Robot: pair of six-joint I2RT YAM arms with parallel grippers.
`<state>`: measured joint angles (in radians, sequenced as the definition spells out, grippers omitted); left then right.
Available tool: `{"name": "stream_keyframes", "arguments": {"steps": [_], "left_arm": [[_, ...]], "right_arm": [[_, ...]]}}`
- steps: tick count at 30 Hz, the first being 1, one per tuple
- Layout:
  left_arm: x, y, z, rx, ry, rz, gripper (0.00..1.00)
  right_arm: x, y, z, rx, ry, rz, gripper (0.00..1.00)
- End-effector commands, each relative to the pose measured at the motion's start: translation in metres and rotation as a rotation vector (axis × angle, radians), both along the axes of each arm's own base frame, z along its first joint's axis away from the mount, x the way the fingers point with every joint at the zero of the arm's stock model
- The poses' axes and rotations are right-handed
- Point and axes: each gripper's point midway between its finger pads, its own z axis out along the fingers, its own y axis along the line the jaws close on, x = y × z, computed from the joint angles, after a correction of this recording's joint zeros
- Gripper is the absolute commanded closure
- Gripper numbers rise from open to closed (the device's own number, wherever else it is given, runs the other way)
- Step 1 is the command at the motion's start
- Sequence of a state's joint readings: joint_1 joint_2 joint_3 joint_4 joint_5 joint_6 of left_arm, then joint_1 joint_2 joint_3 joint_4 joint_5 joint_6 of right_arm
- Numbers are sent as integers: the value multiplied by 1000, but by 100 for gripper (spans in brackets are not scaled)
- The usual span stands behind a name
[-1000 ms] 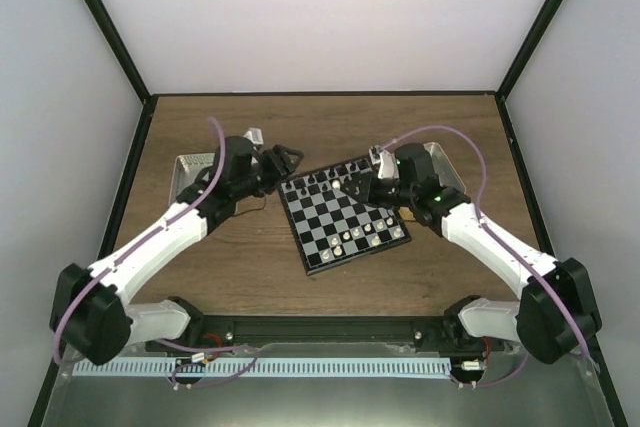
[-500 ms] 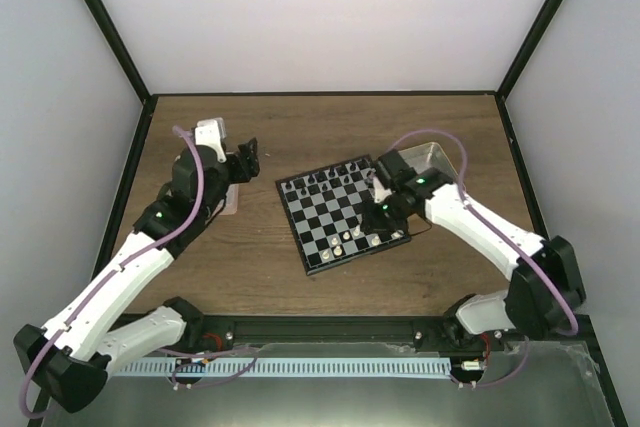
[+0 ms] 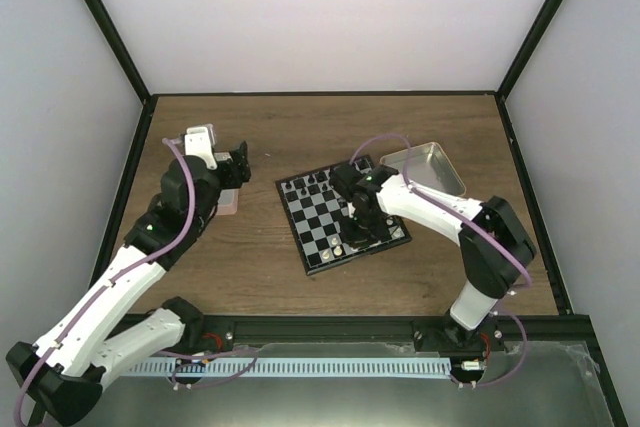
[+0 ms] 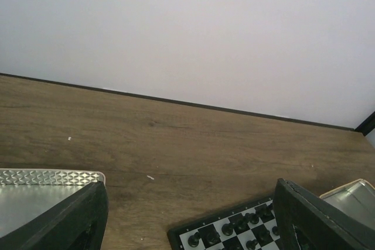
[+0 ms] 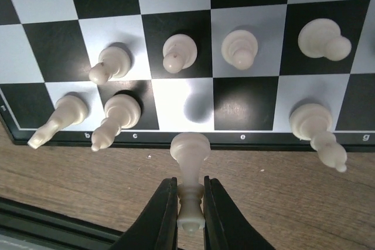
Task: Set up the chess pieces on the board
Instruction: Place the chess piece on the chessboard.
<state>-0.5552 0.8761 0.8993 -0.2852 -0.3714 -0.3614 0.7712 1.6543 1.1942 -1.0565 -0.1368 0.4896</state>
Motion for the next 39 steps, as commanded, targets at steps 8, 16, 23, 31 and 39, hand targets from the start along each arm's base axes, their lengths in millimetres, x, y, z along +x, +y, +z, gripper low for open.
{"name": "stream_keyframes", "arguments": {"steps": [8,16,23,31,39], "left_arm": [[-1,4,3,-7,-23,12,21],[-1,5,2,-3,-21,15,21],[0,4,-2,2,-10,16,21],[1,3,-4,1,-6,15,21],[1,3,-5,1,-3,15,21]], "right_arm": [[14,9,-9,-39,-27,30,96],[18,19,-13,-11,-20,45,96],[17,21,-12,-5,-6,61,92],[17,19,-7,-12,-10,64,75],[20,21,-3,0,-32,55,73]]}}
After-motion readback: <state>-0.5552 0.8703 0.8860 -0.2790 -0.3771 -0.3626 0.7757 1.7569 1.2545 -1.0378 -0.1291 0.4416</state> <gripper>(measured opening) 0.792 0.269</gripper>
